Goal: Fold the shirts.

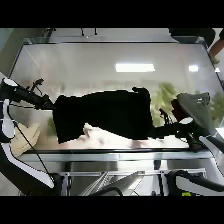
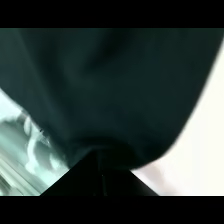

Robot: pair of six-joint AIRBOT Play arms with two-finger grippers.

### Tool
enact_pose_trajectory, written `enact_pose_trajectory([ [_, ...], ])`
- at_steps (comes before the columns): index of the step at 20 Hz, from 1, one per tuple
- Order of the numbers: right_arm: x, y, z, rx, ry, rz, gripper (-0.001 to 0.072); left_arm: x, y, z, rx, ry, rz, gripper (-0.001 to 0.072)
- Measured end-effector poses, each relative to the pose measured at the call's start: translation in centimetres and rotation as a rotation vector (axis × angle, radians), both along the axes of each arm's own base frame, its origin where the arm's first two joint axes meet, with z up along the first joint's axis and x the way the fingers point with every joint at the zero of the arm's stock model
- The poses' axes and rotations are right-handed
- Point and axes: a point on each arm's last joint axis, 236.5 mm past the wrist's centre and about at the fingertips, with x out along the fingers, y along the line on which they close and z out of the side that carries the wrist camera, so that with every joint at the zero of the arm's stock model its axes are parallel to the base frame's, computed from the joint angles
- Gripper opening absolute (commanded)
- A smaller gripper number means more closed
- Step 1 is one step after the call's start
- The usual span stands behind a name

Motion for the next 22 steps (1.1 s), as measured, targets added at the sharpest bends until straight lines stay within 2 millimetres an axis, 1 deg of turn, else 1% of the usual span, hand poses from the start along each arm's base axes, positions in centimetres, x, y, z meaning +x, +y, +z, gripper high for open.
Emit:
enact_pose_trajectory([
  [2, 1.8, 0.9, 4.7, 0.067, -0.110, 0.032, 0.0018, -1.3, -2.1, 2.2, -0.098, -0.006, -0.013, 0.0017],
  [3, 3.3, 0.7, 7.7, 0.081, -0.197, 0.030, 0.0018, -1.6, -3.3, 3.9, -0.155, -0.045, -0.009, 0.0017],
  [4, 4.6, 0.5, 11.2, 0.103, -0.282, 0.024, 0.0018, -1.8, -4.5, 6.0, -0.218, -0.094, -0.004, 0.0017],
  [5, 5.6, 0.2, 15.7, 0.125, -0.389, 0.027, 0.0018, -1.8, -5.9, 9.1, -0.303, -0.171, 0.014, 0.0018],
  [6, 6.6, -0.5, 20.5, 0.132, -0.510, 0.011, 0.0018, -1.7, -7.1, 12.8, -0.397, -0.259, 0.034, 0.0017],
  [7, 7.4, -1.5, 25.4, 0.129, -0.631, -0.014, 0.0018, -2.0, -8.4, 18.0, -0.530, -0.367, 0.051, 0.0017],
  [8, 7.6, -2.6, 31.1, 0.115, -0.776, -0.040, 0.0018, -2.7, -9.3, 23.6, -0.666, -0.485, 0.062, 0.0017],
  [9, 7.2, -3.7, 36.2, 0.092, -0.900, -0.066, 0.0018, -3.6, -9.4, 29.6, -0.801, -0.625, 0.082, 0.0017],
  [10, 6.6, -4.8, 41.1, 0.053, -1.024, -0.102, 0.0018, -5.3, -8.8, 36.3, -0.939, -0.791, 0.101, 0.0017],
  [11, 5.5, -5.8, 46.0, 0.006, -1.150, -0.138, 0.0017, -7.7, -7.7, 42.3, -1.051, -0.959, 0.107, 0.0017],
  [12, 4.0, -6.2, 50.4, -0.039, -1.266, -0.164, 0.0017, -10.2, -6.6, 46.9, -1.115, -1.099, 0.114, 0.0017],
  [13, 2.5, -6.3, 53.9, -0.084, -1.362, -0.182, 0.0017, -12.5, -5.7, 50.5, -1.146, -1.213, 0.128, 0.0017],
  [14, 1.0, -6.2, 56.9, -0.133, -1.447, -0.199, 0.0018, -14.7, -5.1, 53.4, -1.150, -1.306, 0.142, 0.0017],
  [15, -0.2, -5.9, 59.1, -0.170, -1.510, -0.211, 0.0018, -16.6, -4.9, 55.4, -1.125, -1.372, 0.153, 0.0017],
  [16, -1.2, -5.6, 60.9, -0.204, -1.560, -0.220, 0.0018, -18.1, -4.9, 56.8, -1.093, -1.422, 0.167, 0.0017],
  [17, -2.0, -5.3, 62.1, -0.225, -1.594, -0.224, 0.0018, -19.0, -5.0, 57.9, -1.046, -1.461, 0.193, 0.0017],
  [18, -2.5, -5.1, 63.0, -0.241, -1.621, -0.230, 0.0018, -19.6, -5.1, 58.6, -1.006, -1.486, 0.221, 0.0017],
  [20, -3.1, -4.8, 63.9, -0.260, -1.649, -0.233, 0.0019, -20.3, -5.5, 59.4, -0.945, -1.517, 0.260, 0.0017],
  [22, -3.1, -4.9, 64.1, -0.267, -1.648, -0.233, 0.0018, -20.4, -5.5, 59.8, -0.916, -1.529, 0.285, 0.0017],
])
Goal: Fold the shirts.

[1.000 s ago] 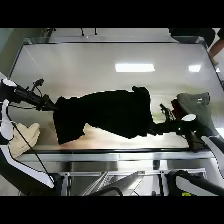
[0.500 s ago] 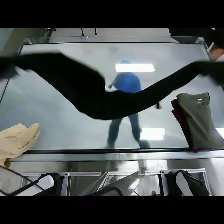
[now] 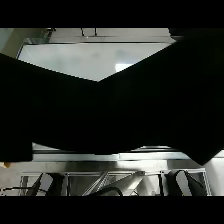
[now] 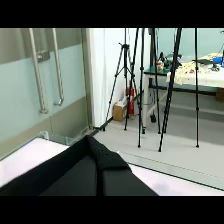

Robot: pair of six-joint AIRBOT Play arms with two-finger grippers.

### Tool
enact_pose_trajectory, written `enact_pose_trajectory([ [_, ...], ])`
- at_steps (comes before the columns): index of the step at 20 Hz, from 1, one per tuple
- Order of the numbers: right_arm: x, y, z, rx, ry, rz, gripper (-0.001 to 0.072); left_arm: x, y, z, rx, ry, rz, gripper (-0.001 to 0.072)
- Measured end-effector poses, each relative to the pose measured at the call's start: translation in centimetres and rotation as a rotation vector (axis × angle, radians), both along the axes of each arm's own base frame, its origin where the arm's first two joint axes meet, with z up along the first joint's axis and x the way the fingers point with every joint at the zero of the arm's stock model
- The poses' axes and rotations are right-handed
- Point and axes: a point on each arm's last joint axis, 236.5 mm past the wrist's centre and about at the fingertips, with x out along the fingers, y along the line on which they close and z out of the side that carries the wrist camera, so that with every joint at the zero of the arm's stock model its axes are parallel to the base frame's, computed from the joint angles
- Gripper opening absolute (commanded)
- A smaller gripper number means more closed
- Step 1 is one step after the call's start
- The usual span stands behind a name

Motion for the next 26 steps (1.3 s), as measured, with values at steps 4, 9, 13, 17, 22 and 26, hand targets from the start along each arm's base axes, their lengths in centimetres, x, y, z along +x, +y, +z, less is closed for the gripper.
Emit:
enact_pose_trajectory([
  [4, 2.1, -1.3, -1.5, 0.017, 0.077, 0.026, 0.0018, 2.8, 1.4, -1.5, 0.000, 0.092, 0.032, 0.0018],
  [9, 10.7, -2.7, -12.4, 0.058, 0.424, 0.127, 0.0017, 13.9, 1.3, -11.5, 0.135, 0.417, 0.057, 0.0018],
  [13, 16.6, -1.6, -25.7, 0.034, 0.760, 0.155, 0.0017, 21.0, -1.3, -21.0, 0.264, 0.606, 0.002, 0.0017],
  [17, 17.2, -1.1, -29.6, 0.009, 0.850, 0.150, 0.0017, 21.1, -3.3, -23.2, 0.341, 0.617, -0.063, 0.0017],
  [22, 11.9, -1.1, -23.4, -0.052, 0.663, 0.088, 0.0018, 10.8, -6.8, -15.7, 0.411, 0.394, -0.168, 0.0017],
  [26, 6.0, -2.1, -16.2, -0.089, 0.401, -0.054, 0.0018, 3.0, -7.9, -9.8, 0.459, 0.187, -0.019, 0.0017],
])
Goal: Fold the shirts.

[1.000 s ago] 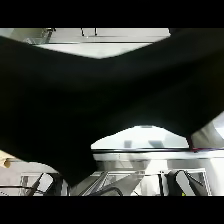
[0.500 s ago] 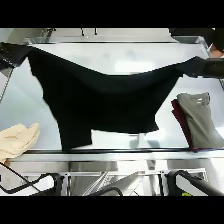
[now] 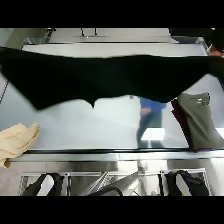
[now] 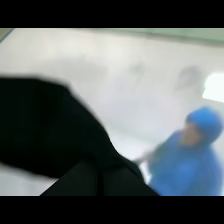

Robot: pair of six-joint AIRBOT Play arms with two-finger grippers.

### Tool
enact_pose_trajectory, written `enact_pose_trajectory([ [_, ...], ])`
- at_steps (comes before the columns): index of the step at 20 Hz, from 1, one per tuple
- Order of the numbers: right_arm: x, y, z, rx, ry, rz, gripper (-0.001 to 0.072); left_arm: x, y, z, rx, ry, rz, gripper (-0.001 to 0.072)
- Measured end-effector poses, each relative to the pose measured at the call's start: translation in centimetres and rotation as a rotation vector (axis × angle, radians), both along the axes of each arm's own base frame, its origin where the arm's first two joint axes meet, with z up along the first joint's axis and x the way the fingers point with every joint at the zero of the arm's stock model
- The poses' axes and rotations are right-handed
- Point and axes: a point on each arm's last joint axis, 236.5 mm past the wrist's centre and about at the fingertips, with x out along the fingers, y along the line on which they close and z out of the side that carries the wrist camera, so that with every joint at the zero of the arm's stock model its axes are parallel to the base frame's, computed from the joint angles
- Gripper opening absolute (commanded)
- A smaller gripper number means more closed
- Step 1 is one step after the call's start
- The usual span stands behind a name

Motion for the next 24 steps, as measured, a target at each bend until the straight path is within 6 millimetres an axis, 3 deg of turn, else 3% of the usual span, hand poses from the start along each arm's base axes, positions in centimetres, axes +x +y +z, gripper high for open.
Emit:
enact_pose_trajectory([
  [3, -3.0, -1.2, 3.2, -0.045, -0.139, -0.105, 0.0018, -1.4, 1.3, 2.0, 0.066, -0.094, 0.186, 0.0017],
  [5, -2.9, -2.0, 3.3, -0.052, -0.143, -0.141, 0.0017, -0.5, 3.0, 2.1, 0.104, -0.092, 0.286, 0.0017],
  [7, -1.0, -2.7, 1.7, -0.018, -0.075, -0.135, 0.0016, 1.8, 5.3, 0.6, 0.139, -0.022, 0.351, 0.0018],
  [9, 2.5, -3.4, -1.8, 0.042, 0.060, -0.104, 0.0016, 4.8, 6.9, -2.5, 0.180, 0.094, 0.344, 0.0018],
  [11, 6.3, -3.8, -7.0, 0.103, 0.226, -0.067, 0.0016, 8.7, 7.8, -7.4, 0.244, 0.248, 0.310, 0.0017],
  [15, 12.8, -4.2, -19.2, 0.209, 0.528, -0.031, 0.0016, 18.1, 7.7, -19.6, 0.357, 0.537, 0.251, 0.0017],
  [19, 17.6, -5.0, -31.0, 0.292, 0.740, -0.043, 0.0016, 25.5, 7.9, -34.4, 0.410, 0.806, 0.236, 0.0018],
  [21, 19.5, -5.3, -35.4, 0.350, 0.802, -0.051, 0.0016, 27.7, 8.3, -39.9, 0.408, 0.886, 0.256, 0.0018],
  [24, 22.0, -5.6, -38.6, 0.432, 0.831, -0.052, 0.0015, 30.2, 8.8, -44.4, 0.412, 0.939, 0.273, 0.0017],
])
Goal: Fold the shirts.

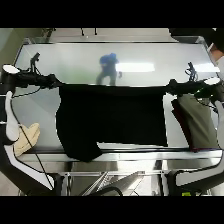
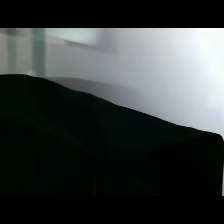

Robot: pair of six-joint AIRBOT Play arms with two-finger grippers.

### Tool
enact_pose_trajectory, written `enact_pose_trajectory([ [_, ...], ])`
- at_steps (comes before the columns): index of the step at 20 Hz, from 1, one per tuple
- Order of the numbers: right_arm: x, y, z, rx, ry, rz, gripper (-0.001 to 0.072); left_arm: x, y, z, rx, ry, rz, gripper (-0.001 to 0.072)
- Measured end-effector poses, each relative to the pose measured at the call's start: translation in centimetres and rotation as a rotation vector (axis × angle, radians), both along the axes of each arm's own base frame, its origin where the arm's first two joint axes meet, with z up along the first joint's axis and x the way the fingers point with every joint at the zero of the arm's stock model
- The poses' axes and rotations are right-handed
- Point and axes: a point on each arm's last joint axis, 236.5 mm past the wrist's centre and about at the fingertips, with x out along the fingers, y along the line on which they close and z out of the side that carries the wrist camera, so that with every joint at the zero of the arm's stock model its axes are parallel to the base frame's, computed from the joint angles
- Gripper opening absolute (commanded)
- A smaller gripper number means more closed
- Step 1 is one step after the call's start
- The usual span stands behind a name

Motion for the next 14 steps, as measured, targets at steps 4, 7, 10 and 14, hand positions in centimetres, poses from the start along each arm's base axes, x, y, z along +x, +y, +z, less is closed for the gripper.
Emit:
enact_pose_trajectory([
  [4, 1.1, -0.3, -2.1, 0.019, 0.026, 0.005, 0.0016, 0.7, 1.3, -2.5, 0.069, 0.064, -0.010, 0.0017],
  [7, 0.0, -0.7, -3.8, -0.023, 0.087, 0.044, 0.0016, -0.3, 2.2, -3.6, 0.125, 0.124, -0.035, 0.0018],
  [10, -1.6, -1.6, -5.7, -0.097, 0.166, 0.069, 0.0016, -1.6, 2.2, -4.3, 0.157, 0.179, -0.070, 0.0017],
  [14, -2.9, -2.1, -7.5, -0.190, 0.233, 0.099, 0.0016, -2.7, 2.5, -5.5, 0.243, 0.248, -0.080, 0.0017],
])
